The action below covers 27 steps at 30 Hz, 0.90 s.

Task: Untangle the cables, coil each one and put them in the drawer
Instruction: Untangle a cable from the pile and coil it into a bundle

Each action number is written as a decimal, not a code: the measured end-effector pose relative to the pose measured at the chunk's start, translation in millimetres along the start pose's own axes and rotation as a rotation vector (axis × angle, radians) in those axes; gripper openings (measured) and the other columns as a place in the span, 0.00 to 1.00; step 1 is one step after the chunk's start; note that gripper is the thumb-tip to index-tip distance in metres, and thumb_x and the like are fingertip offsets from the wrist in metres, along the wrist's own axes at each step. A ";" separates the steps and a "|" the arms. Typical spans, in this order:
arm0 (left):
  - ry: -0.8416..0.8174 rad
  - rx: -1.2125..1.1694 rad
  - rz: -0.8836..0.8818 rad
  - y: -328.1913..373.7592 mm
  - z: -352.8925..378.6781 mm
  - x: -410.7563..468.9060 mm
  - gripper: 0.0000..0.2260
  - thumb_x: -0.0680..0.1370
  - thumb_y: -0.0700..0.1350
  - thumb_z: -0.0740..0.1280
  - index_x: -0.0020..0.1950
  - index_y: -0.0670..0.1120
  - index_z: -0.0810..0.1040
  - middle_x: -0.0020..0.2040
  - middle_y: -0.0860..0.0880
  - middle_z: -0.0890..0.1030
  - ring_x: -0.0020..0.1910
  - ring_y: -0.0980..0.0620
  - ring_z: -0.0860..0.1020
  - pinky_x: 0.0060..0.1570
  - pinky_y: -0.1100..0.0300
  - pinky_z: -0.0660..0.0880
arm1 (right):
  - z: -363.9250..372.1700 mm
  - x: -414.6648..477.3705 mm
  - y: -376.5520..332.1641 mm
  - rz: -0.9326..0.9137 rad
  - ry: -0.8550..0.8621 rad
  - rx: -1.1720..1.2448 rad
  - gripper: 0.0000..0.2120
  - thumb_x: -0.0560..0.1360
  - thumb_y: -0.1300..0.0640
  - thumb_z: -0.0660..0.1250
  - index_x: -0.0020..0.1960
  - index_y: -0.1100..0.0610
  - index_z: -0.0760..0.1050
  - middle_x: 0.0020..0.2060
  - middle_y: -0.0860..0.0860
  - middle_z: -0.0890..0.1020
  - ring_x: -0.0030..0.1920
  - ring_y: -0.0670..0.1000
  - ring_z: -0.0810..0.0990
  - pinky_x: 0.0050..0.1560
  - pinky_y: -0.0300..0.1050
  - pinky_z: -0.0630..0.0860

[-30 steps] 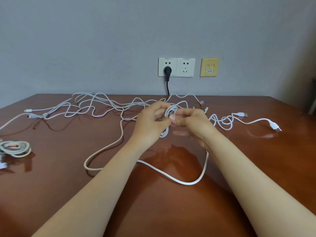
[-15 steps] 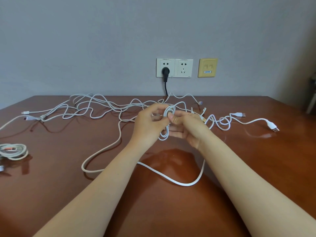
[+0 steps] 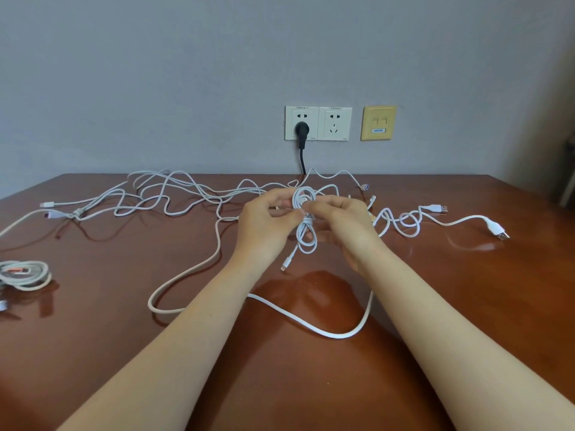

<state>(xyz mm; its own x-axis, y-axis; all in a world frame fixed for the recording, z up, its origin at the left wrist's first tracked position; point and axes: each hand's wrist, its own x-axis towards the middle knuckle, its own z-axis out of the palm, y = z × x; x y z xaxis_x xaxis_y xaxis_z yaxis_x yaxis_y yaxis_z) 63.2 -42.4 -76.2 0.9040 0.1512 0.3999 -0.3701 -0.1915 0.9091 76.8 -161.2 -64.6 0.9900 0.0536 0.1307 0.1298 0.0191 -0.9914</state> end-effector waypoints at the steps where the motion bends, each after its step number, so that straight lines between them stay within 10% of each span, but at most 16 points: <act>1: -0.006 -0.002 0.000 0.0 0.3 0.2 0.15 0.72 0.35 0.69 0.45 0.56 0.80 0.45 0.49 0.84 0.46 0.50 0.82 0.51 0.48 0.79 | 0.6 0.5 0.6 -0.010 0.011 -0.009 0.05 0.74 0.63 0.67 0.40 0.59 0.77 0.35 0.56 0.81 0.33 0.52 0.79 0.35 0.42 0.78; 17: 0.003 -0.265 -0.115 8.6 -1.7 -0.3 0.12 0.73 0.32 0.68 0.53 0.46 0.79 0.42 0.49 0.80 0.40 0.54 0.81 0.40 0.68 0.79 | -1.3 -4.0 -6.0 0.035 -0.076 0.129 0.04 0.74 0.65 0.66 0.47 0.63 0.80 0.37 0.56 0.81 0.34 0.50 0.79 0.32 0.36 0.76; 27: -0.052 -0.155 -0.046 9.6 -2.9 -0.3 0.14 0.73 0.36 0.70 0.52 0.53 0.78 0.40 0.52 0.80 0.43 0.51 0.81 0.50 0.56 0.80 | -3.1 -8.3 -9.4 0.084 -0.014 0.127 0.02 0.73 0.62 0.68 0.42 0.60 0.79 0.26 0.50 0.80 0.25 0.45 0.79 0.25 0.35 0.73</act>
<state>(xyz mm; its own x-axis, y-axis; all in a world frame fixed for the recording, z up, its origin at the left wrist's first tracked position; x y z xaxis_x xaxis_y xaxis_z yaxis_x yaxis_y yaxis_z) 58.7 -41.4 -67.3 0.9291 0.1056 0.3544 -0.3530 -0.0327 0.9351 67.5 -164.9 -56.4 0.9961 0.0738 0.0481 0.0374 0.1403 -0.9894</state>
